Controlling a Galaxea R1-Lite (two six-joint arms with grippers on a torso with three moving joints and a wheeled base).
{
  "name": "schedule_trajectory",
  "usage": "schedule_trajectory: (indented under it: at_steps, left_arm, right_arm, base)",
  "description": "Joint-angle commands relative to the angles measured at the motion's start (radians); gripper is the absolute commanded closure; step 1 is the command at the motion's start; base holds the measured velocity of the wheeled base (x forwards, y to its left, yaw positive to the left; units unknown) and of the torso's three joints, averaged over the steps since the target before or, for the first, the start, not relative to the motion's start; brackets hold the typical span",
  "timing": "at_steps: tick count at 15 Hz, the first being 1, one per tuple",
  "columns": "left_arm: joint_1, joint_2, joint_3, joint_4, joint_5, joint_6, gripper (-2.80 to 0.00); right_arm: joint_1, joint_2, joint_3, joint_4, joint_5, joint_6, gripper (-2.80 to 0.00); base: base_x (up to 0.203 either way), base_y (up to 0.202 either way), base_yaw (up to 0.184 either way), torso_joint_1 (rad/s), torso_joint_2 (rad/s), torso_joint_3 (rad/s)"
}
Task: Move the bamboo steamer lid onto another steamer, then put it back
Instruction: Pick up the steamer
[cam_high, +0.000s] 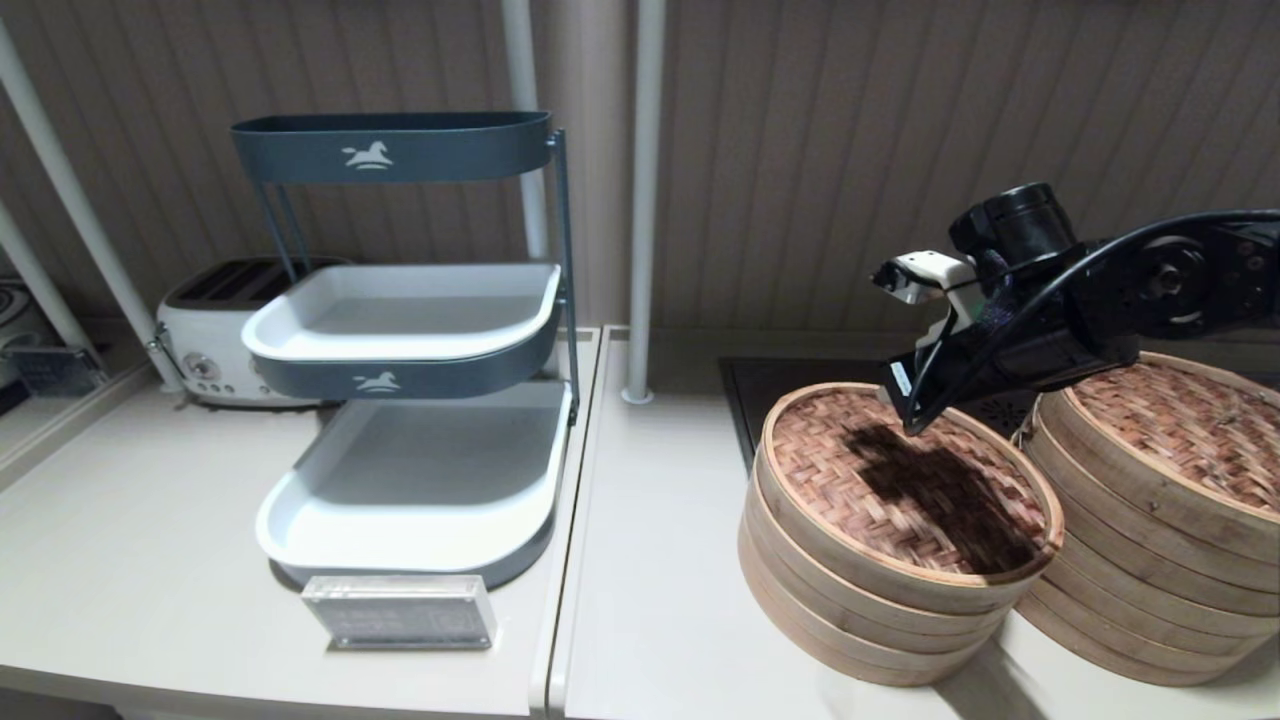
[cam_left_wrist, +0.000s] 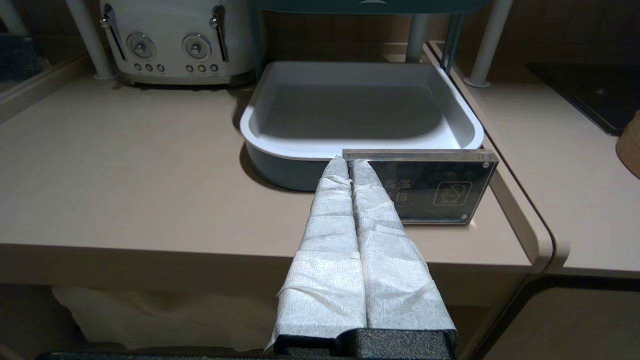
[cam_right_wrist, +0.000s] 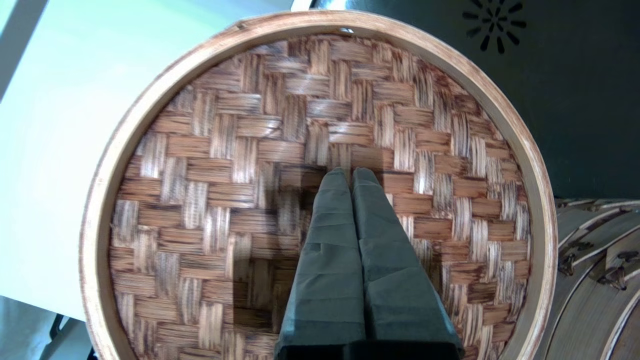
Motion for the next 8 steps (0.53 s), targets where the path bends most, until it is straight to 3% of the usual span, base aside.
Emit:
schedule_trajectory:
  at_steps: [1,6,7,8]
  left_arm:
    - [0.000,-0.002,0.028,0.000,0.000,0.000,0.00]
    - [0.000,-0.002,0.028,0.000,0.000,0.000,0.00]
    - [0.000,-0.002,0.028,0.000,0.000,0.000,0.00]
    - [0.000,-0.002,0.028,0.000,0.000,0.000,0.00]
  right_arm:
    - [-0.002,-0.003,0.014,0.003,-0.002,-0.001,0.00]
    - [-0.010,-0.006,0.089,-0.005,-0.003,0.006,0.00]
    - [-0.010,-0.012,0.092,-0.005,-0.011,0.009,-2.80]
    - [-0.010,-0.015,0.093,0.000,-0.012,0.009,-2.80]
  base:
    - [0.000,0.000,0.000,0.000,0.00,0.000]
    - [0.000,0.000,0.000,0.000,0.00,0.000]
    - [0.000,0.000,0.000,0.000,0.00,0.000]
    - [0.000,0.000,0.000,0.000,0.00,0.000]
